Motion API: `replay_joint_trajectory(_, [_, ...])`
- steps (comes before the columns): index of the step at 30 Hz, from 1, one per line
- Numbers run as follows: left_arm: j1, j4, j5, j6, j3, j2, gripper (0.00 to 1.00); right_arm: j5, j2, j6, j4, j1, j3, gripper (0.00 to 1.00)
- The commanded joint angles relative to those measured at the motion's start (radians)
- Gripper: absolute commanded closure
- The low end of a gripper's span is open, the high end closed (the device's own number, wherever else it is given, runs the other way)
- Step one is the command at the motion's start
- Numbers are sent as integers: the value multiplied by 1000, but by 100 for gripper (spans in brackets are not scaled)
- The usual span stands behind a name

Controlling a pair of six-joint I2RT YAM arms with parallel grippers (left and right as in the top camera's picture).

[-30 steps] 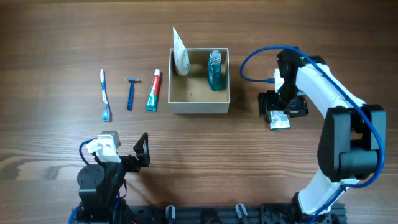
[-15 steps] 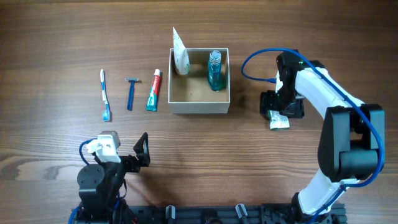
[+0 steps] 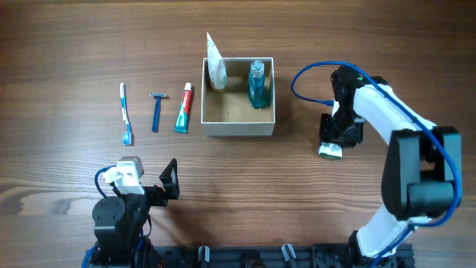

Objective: Pack container
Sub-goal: 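Grasp the green soap box with the right gripper and lift, then lower the soap box into the white box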

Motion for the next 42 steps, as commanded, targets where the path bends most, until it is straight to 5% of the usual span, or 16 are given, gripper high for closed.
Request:
replay_joint_trajectory(1, [-6, -4, 46, 12, -18, 0, 0, -31, -188, 12, -24, 28, 72, 79])
replay_joint_trajectory(8, [-6, -4, 46, 12, -18, 0, 0, -173, -494, 13, -7, 162, 145, 86])
replay_joint_trajectory(14, [-6, -4, 46, 12, -18, 0, 0, -193, -587, 11, 156, 354, 147, 89])
replay_joint_trajectory(25, [-6, -4, 46, 12, -18, 0, 0, -193, -365, -415, 431, 554, 147, 96])
replay_joint_trajectory(31, [-6, -4, 46, 12, -18, 0, 0, -192, -231, -896, 503, 554, 147, 96])
replay_joint_trajectory(42, [-6, -4, 46, 12, -18, 0, 0, -108, -125, -934, 608, 554, 147, 96])
